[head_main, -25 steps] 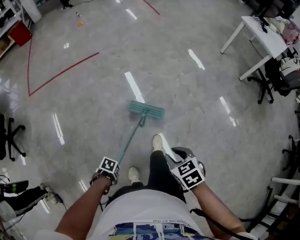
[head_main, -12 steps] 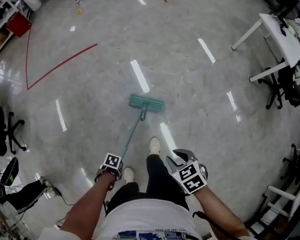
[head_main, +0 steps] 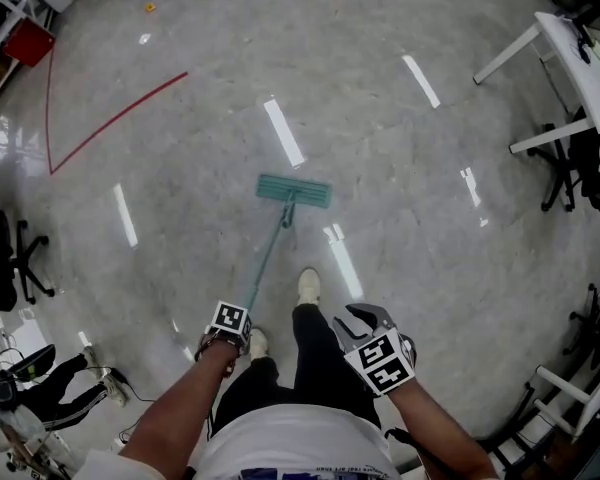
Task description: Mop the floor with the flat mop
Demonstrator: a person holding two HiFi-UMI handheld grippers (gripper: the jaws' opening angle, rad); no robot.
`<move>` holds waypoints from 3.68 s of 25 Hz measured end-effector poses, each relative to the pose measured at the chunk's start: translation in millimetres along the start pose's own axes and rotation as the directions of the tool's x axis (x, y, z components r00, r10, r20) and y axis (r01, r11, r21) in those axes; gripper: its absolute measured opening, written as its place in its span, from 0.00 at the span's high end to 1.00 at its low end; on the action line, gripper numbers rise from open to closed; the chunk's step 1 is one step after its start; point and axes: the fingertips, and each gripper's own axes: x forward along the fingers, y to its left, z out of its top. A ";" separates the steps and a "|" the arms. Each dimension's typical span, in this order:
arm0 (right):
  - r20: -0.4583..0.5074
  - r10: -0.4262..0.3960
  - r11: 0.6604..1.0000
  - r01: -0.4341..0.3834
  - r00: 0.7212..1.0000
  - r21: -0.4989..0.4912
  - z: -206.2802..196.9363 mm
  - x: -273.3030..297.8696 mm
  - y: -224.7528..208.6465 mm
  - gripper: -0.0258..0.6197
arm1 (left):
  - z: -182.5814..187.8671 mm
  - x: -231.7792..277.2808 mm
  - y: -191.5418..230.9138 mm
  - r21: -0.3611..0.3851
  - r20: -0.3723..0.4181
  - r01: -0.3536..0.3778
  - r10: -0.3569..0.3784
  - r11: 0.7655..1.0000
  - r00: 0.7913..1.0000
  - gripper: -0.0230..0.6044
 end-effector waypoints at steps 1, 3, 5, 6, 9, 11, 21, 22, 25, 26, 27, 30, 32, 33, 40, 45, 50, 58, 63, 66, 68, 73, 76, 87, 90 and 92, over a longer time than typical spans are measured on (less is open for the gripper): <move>-0.002 0.004 1.000 -0.004 1.000 0.003 0.3 1.2 -2.3 0.77 | 2.2 -2.5 -0.1 -0.004 0.002 0.002 -0.002 1.000 1.000 0.89; -0.003 0.006 1.000 -0.006 1.000 0.007 2.4 4.2 -8.0 0.77 | 10.1 -9.6 -0.8 -0.002 0.009 0.008 -0.008 1.000 1.000 0.89; -0.002 0.003 1.000 -0.003 1.000 0.011 6.1 7.2 -14.1 0.77 | 20.5 -16.8 1.1 0.005 0.014 0.005 -0.005 1.000 1.000 0.89; 0.000 0.003 1.000 -0.003 1.000 0.014 8.0 8.3 -16.3 0.77 | 25.5 -19.7 2.9 0.008 0.017 0.001 -0.001 1.000 1.000 0.89; 0.005 0.007 1.000 -0.007 1.000 0.029 10.7 10.0 -20.9 0.77 | 42.7 -25.6 4.6 0.008 0.027 -0.001 0.001 1.000 1.000 0.89; 0.002 0.002 0.999 -0.002 1.000 0.034 9.9 9.8 -25.8 0.77 | 59.3 -29.5 1.4 0.006 0.038 0.004 -0.004 1.000 0.999 0.89; -0.014 -0.004 0.994 0.005 1.000 0.111 -3.4 5.0 -44.6 0.77 | 136.7 -52.6 -16.2 -0.001 0.072 0.012 -0.012 1.000 0.997 0.89; -0.014 -0.005 0.993 0.007 1.000 0.118 -4.0 5.6 -46.5 0.77 | 143.2 -55.0 -15.6 0.000 0.074 0.010 -0.010 1.000 0.997 0.89; -0.015 -0.011 0.991 0.012 1.000 0.137 -8.1 5.6 -55.4 0.77 | 164.9 -62.2 -18.4 0.003 0.079 0.007 -0.008 1.000 0.997 0.89; -0.014 -0.011 0.990 0.013 1.000 0.142 -9.4 5.2 -58.0 0.77 | 172.8 -64.8 -20.4 0.002 0.081 0.009 -0.009 1.000 0.997 0.89; -0.016 -0.009 0.989 0.012 1.000 0.150 -10.3 4.5 -59.2 0.77 | 180.8 -67.6 -22.5 0.001 0.083 0.011 -0.012 1.000 0.997 0.89; -0.030 -0.003 0.985 0.009 1.000 0.171 -15.1 4.4 -59.8 0.77 | 204.8 -76.9 -27.7 -0.003 0.090 0.022 -0.022 1.000 0.996 0.89; -0.037 -0.004 0.984 0.011 0.999 0.175 -18.2 5.0 -60.9 0.77 | 221.3 -82.7 -30.4 -0.003 0.095 0.024 -0.024 1.000 0.995 0.89; -0.039 -0.006 0.984 0.013 0.999 0.176 -18.8 5.1 -62.0 0.77 | 229.8 -85.7 -31.9 -0.004 0.097 0.027 -0.027 1.000 0.995 0.89; -0.050 -0.011 0.977 0.022 0.999 0.211 -23.0 4.7 -71.9 0.77 | 294.5 -106.7 -45.2 -0.009 0.119 0.042 -0.041 0.999 0.992 0.89; -0.065 -0.011 0.973 0.026 0.998 0.231 -32.9 7.5 -74.4 0.77 | 334.8 -119.0 -51.1 -0.002 0.135 0.032 -0.032 0.999 0.990 0.89; -0.074 -0.007 0.969 0.025 0.997 0.246 -41.0 10.3 -71.6 0.77 | 366.5 -128.0 -58.6 -0.009 0.156 0.049 -0.047 0.999 0.987 0.89; -0.085 0.004 0.975 0.015 0.996 0.221 -44.4 14.7 -64.3 0.77 | 358.5 -133.7 -61.2 -0.004 0.188 0.065 -0.063 0.998 0.980 0.89; -0.059 0.001 0.984 0.009 0.998 0.177 -31.1 19.1 -52.9 0.77 | 310.3 -138.2 -41.1 0.012 0.219 0.042 -0.044 0.999 0.975 0.89; -0.040 0.005 0.988 0.001 0.999 0.153 -22.7 25.4 -41.0 0.77 | 269.8 -137.2 -21.9 0.025 0.236 0.023 -0.028 0.999 0.971 0.89; -0.034 0.008 0.991 -0.003 0.999 0.137 -18.6 27.6 -31.9 0.77 | 240.1 -133.9 -11.2 0.026 0.237 0.017 -0.023 1.000 0.971 0.89; -0.022 0.011 0.995 -0.009 1.000 0.101 -12.5 30.6 -11.0 0.77 | 163.3 -114.9 6.0 0.006 0.228 0.026 -0.027 1.000 0.973 0.89; -0.014 0.013 0.997 -0.012 1.000 0.081 -10.3 30.9 0.6 0.77 | 114.5 -101.3 13.8 -0.004 0.219 0.032 -0.031 0.999 0.975 0.89; -0.018 0.008 1.000 -0.008 1.000 0.023 -22.0 36.6 44.7 0.77 | -37.7 -40.4 38.7 -0.029 0.149 0.040 -0.035 0.999 0.988 0.89; -0.017 0.016 0.999 -0.015 1.000 0.044 -28.0 40.6 59.8 0.77 | -60.6 -26.2 46.4 -0.032 0.128 0.035 -0.031 0.999 0.991 0.89; -0.021 0.022 0.999 -0.021 1.000 0.037 -31.4 42.8 69.0 0.77 | -73.9 -16.2 50.9 -0.036 0.113 0.034 -0.030 0.999 0.993 0.89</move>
